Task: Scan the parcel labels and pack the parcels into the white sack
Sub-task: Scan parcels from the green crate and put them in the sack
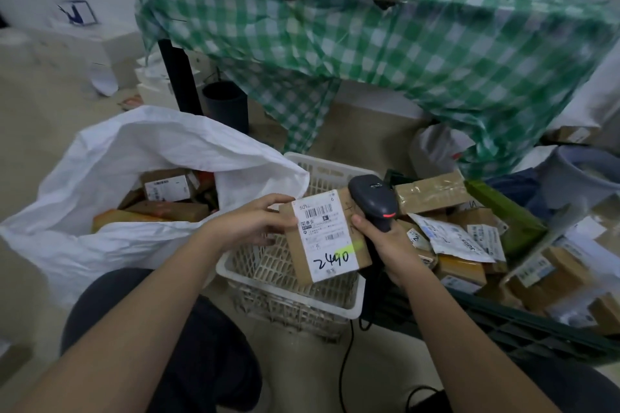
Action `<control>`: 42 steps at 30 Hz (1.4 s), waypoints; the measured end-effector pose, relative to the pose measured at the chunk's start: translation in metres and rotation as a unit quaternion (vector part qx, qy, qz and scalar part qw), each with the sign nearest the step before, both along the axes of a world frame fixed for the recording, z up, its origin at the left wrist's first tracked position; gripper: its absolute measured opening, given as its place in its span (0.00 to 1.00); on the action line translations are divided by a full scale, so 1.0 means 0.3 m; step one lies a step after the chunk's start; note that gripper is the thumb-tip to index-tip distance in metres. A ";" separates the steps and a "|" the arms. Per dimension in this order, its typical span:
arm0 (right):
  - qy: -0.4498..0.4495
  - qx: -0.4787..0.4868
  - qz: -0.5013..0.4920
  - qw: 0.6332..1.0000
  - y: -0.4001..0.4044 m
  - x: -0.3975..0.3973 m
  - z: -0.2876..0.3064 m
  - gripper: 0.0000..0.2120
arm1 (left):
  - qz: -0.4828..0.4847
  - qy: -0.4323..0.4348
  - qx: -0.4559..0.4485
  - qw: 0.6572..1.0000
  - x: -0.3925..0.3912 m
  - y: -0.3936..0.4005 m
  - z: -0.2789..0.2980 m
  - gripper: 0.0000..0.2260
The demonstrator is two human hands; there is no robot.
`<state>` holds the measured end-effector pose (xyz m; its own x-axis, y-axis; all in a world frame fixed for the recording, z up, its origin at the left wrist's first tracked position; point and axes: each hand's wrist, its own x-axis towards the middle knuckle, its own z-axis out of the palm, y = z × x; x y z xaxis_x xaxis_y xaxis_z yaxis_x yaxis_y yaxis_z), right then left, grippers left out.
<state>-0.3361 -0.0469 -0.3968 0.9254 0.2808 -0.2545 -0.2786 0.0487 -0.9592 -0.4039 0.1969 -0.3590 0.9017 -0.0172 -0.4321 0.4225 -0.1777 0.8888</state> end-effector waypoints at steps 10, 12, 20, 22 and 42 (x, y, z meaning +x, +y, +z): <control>-0.135 -0.165 0.013 0.977 0.013 -0.003 0.056 0.10 | 0.189 -0.103 0.067 0.974 0.055 0.008 -0.058 0.28; -0.117 -0.185 0.059 0.974 0.018 -0.039 0.050 0.11 | 0.203 -0.108 0.077 0.970 0.067 0.013 -0.065 0.29; -0.080 -0.225 0.094 0.967 0.041 -0.123 0.050 0.14 | 0.239 -0.122 0.063 0.961 0.076 0.010 -0.092 0.28; -0.082 -0.226 0.090 0.967 0.046 -0.122 0.058 0.13 | 0.240 -0.124 0.054 0.961 0.073 0.013 -0.085 0.29; -0.077 -0.112 0.052 0.989 0.392 -0.044 0.104 0.10 | 0.288 -0.232 0.313 0.875 -0.043 0.446 0.112 0.26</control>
<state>-0.3492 0.0708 -0.3655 0.9274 0.3280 -0.1801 -0.1213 -0.1918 -0.9739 -0.4168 0.3308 -0.3253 0.7639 0.6065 0.2206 0.2219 -0.5677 0.7927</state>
